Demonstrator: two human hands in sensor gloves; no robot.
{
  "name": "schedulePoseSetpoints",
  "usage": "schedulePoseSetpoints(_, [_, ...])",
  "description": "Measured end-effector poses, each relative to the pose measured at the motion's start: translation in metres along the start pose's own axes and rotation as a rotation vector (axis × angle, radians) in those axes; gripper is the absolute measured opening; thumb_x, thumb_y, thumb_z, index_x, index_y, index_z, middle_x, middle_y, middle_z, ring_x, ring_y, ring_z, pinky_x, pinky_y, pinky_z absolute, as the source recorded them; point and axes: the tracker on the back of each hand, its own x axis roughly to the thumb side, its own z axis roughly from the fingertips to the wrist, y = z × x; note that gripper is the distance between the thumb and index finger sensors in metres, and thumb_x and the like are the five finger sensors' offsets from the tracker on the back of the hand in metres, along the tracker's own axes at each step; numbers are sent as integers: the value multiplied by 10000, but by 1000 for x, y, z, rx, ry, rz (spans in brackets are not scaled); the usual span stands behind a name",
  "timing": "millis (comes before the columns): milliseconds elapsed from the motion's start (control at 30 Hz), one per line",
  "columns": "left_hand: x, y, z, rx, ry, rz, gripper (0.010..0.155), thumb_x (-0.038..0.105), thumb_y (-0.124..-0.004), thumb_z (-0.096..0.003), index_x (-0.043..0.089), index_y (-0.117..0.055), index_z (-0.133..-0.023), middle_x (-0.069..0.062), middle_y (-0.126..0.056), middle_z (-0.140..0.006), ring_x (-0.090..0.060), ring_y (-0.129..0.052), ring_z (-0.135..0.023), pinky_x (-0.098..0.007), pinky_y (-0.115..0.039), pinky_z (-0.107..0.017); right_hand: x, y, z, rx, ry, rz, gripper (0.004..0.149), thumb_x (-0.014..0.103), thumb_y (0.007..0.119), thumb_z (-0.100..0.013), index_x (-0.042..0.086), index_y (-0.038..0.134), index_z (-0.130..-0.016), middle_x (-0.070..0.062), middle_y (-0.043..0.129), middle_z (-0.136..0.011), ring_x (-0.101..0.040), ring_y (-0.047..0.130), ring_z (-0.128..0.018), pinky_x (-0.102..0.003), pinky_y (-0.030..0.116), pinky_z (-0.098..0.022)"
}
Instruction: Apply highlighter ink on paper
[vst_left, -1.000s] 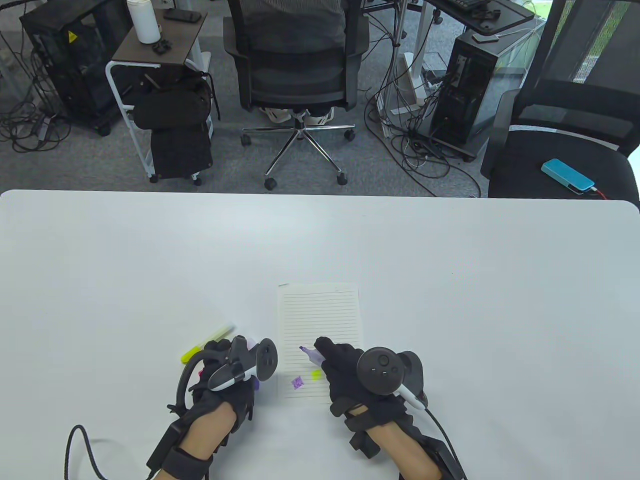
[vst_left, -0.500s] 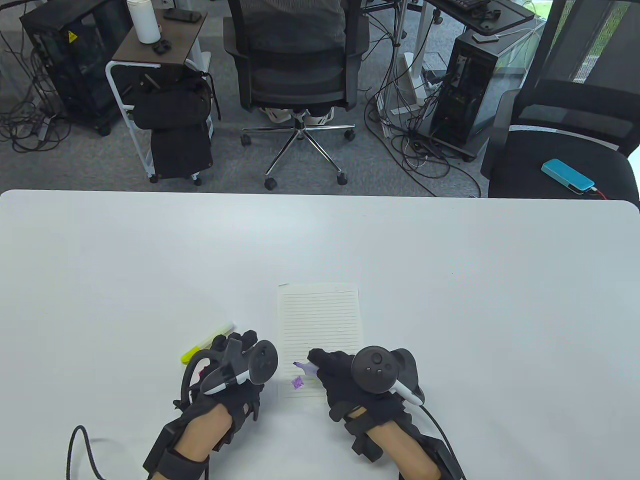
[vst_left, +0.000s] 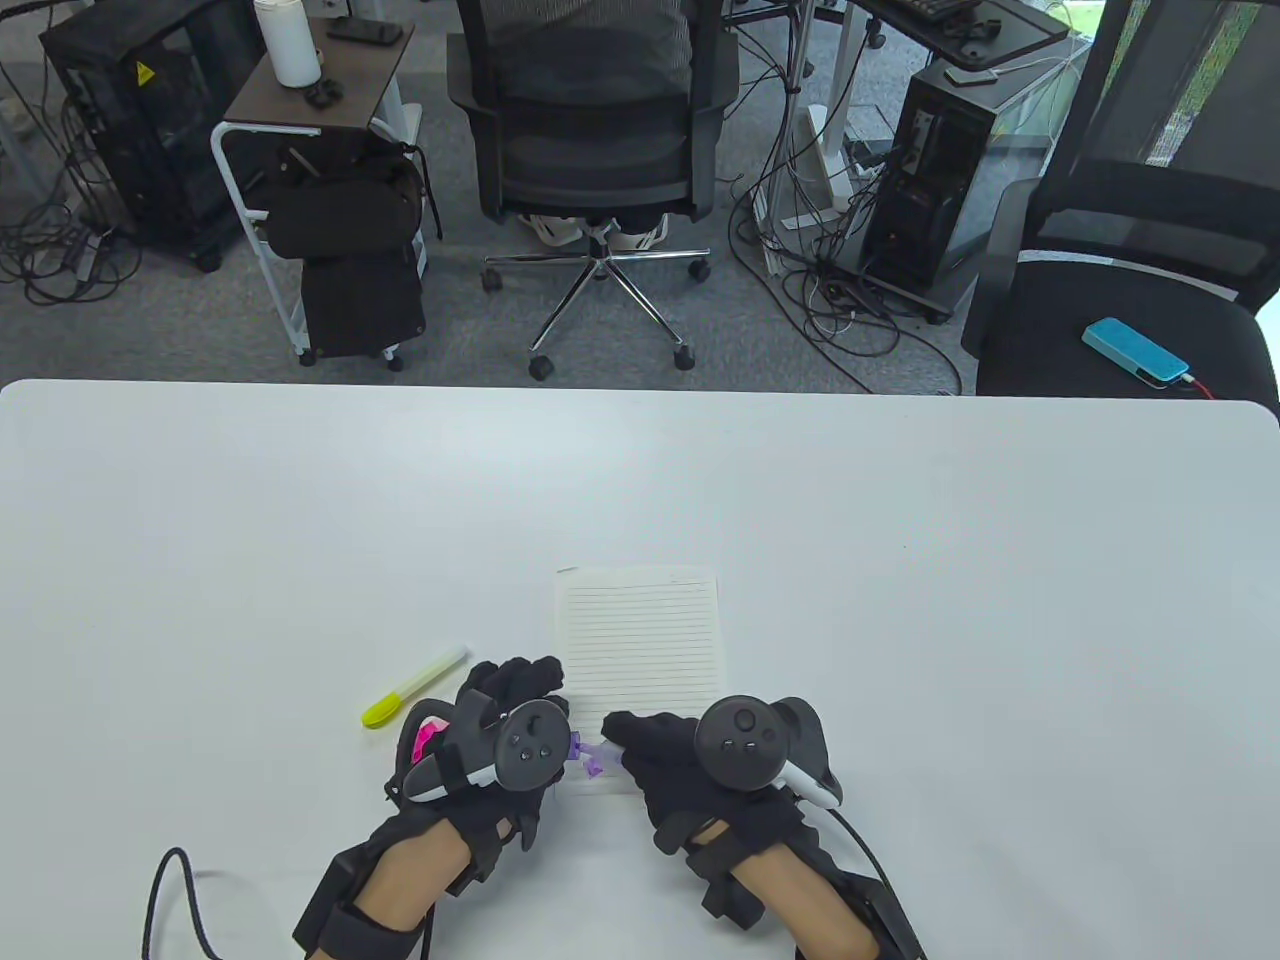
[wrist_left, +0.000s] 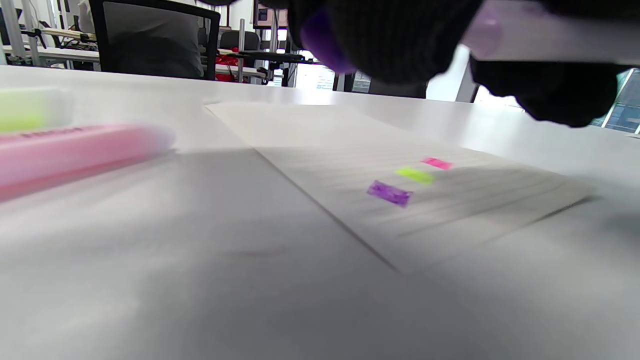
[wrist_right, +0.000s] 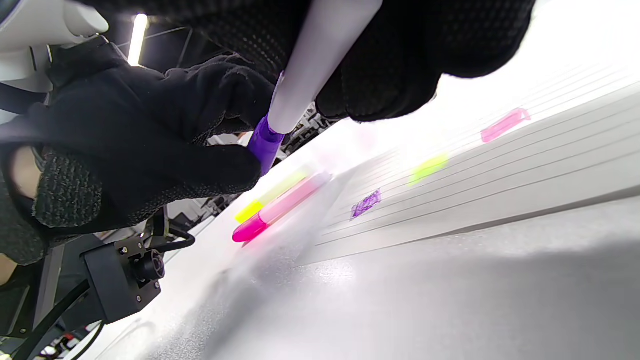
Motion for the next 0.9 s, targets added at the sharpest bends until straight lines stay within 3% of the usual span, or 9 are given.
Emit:
schedulePoseSetpoints(133, [10, 2, 1, 52, -65, 23, 646, 335, -800, -364, 116, -566, -925, -107, -396, -1095, -409, -508, -996, -672, -410, -721, 1, 2, -1, -2, -22, -2, 445, 266, 709, -614, 164, 676, -1045, -175, 817, -895, -376, 875, -633, -521, 733, -502])
schedulePoseSetpoints(200, [11, 4, 2, 95, -76, 39, 642, 319, -805, -366, 127, -556, -926, -121, -478, -1072, -389, -672, -947, -669, -520, -704, 1, -1, 0, -31, -48, 7, 447, 266, 710, -611, 162, 673, -1044, -169, 816, -892, -376, 871, -629, -521, 731, -502])
schedulePoseSetpoints(267, [5, 7, 2, 113, -82, 120, 638, 342, -811, -374, 149, -557, -926, -121, -597, -1013, -254, -902, -763, -628, -657, -667, 2, -4, 1, -54, -74, 13, 449, 265, 711, -609, 159, 671, -1043, -163, 816, -893, -373, 870, -632, -519, 732, -506])
schedulePoseSetpoints(333, [-7, 8, 0, 116, -112, 371, 649, 421, -826, -374, 161, -580, -915, -116, -692, -945, -154, -982, -556, -589, -749, -606, 3, -8, 2, -73, -136, 2, 443, 264, 713, -608, 167, 676, -1039, -155, 817, -897, -371, 870, -639, -518, 732, -512])
schedulePoseSetpoints(433, [-15, 3, -2, 112, -142, 662, 685, 537, -824, -364, 174, -611, -905, -52, -821, -810, -96, -1020, -370, -547, -831, -523, 8, -7, 3, -85, -228, -68, 445, 258, 713, -605, 128, 665, -1028, -158, 814, -898, -376, 867, -642, -521, 730, -514])
schedulePoseSetpoints(567, [-22, -4, -6, 69, -146, 705, 747, 608, -797, -363, 192, -589, -947, -5, -834, -811, -15, -1021, -307, -467, -896, -476, 11, -9, 4, -124, -279, -48, 439, 250, 708, -603, 145, 673, -1028, -155, 813, -899, -376, 864, -644, -521, 728, -521])
schedulePoseSetpoints(667, [-18, -10, -8, 43, -152, 839, 709, 519, -787, -370, 166, -597, -954, -42, -822, -829, -16, -1014, -292, -451, -909, -444, 12, -6, 5, -143, -272, -49, 434, 226, 693, -597, 143, 678, -1022, -162, 811, -892, -394, 851, -643, -535, 718, -523])
schedulePoseSetpoints(900, [-11, -4, -5, 275, -213, 908, 587, 395, -785, -354, 127, -669, -864, -82, -819, -721, 50, -911, -132, -348, -965, -316, 16, -5, 6, -224, -260, -148, 426, 194, 677, -586, 196, 679, -1011, -162, 803, -861, -412, 855, -607, -509, 765, -458])
